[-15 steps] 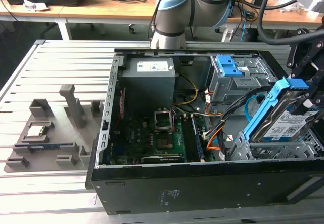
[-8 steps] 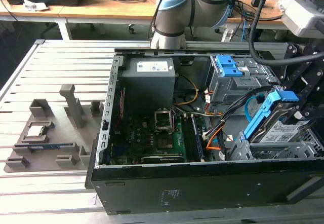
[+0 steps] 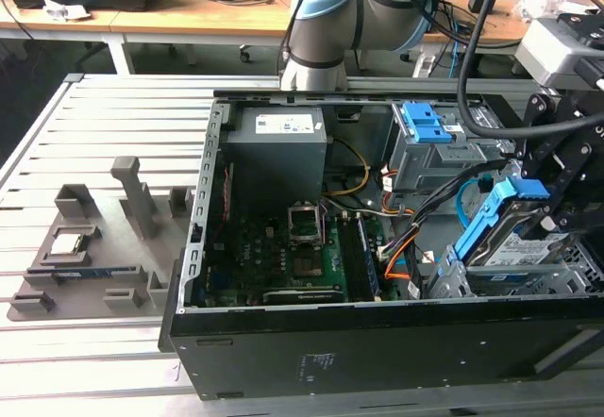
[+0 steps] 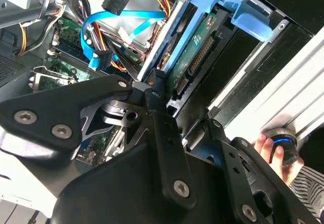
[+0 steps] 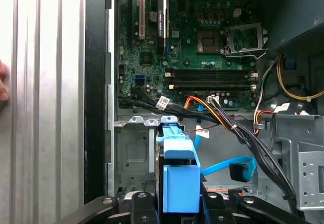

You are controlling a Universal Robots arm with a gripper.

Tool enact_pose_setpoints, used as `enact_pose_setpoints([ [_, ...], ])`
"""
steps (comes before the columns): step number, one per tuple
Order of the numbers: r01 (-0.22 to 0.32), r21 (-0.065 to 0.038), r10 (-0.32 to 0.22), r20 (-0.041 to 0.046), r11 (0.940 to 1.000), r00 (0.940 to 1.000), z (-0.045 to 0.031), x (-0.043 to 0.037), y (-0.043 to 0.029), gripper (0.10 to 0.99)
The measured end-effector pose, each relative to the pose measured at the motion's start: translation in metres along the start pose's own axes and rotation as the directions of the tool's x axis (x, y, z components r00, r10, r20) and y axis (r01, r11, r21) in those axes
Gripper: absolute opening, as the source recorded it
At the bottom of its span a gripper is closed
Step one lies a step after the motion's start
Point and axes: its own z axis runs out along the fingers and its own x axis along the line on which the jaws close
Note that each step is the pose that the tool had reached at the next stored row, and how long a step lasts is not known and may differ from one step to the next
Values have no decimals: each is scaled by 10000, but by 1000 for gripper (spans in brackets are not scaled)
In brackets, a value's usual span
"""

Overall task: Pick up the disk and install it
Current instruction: 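Insert the disk into the insertion slot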

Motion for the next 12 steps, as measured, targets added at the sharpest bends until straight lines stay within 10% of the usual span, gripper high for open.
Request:
enact_pose_setpoints([
  [9,0,0,0,0,10000,10000,2,0,0,427],
  [12,0,0,0,0,10000,10000,2,0,0,235],
])
